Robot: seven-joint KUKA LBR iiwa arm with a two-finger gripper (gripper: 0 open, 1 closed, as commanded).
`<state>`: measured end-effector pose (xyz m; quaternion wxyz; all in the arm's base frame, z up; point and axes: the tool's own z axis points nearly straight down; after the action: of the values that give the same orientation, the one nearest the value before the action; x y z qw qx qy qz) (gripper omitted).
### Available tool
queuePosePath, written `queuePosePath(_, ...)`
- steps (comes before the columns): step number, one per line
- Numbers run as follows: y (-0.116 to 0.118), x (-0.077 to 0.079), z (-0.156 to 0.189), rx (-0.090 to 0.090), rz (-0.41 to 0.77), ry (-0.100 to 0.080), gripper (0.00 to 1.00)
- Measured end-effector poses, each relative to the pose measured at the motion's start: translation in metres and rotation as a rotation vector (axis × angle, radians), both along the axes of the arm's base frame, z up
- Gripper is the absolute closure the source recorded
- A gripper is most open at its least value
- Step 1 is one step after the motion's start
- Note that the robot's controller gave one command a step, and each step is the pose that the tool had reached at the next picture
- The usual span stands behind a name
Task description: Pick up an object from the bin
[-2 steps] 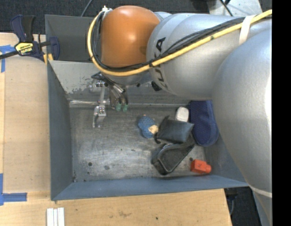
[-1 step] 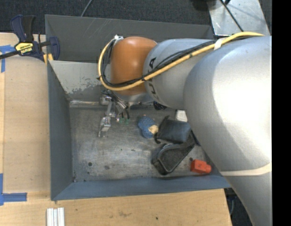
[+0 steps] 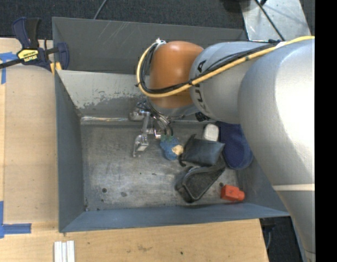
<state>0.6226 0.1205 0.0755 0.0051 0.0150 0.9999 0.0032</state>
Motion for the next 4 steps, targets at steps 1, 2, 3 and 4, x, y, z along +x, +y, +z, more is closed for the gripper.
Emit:
queuePosePath(1,-0.083,-0.031,0.003,-0.01,0.013,0.009,0.0)
queuePosePath(2,-0.077,-0.027,0.007,-0.005,0.017,-0.005,1.0)
queuePosePath(3,-0.078,-0.03,0.003,-0.006,0.017,0.006,0.0)
queuePosePath(4,-0.125,-0.004,0.0,-0.003,0.222,-0.003,0.0)
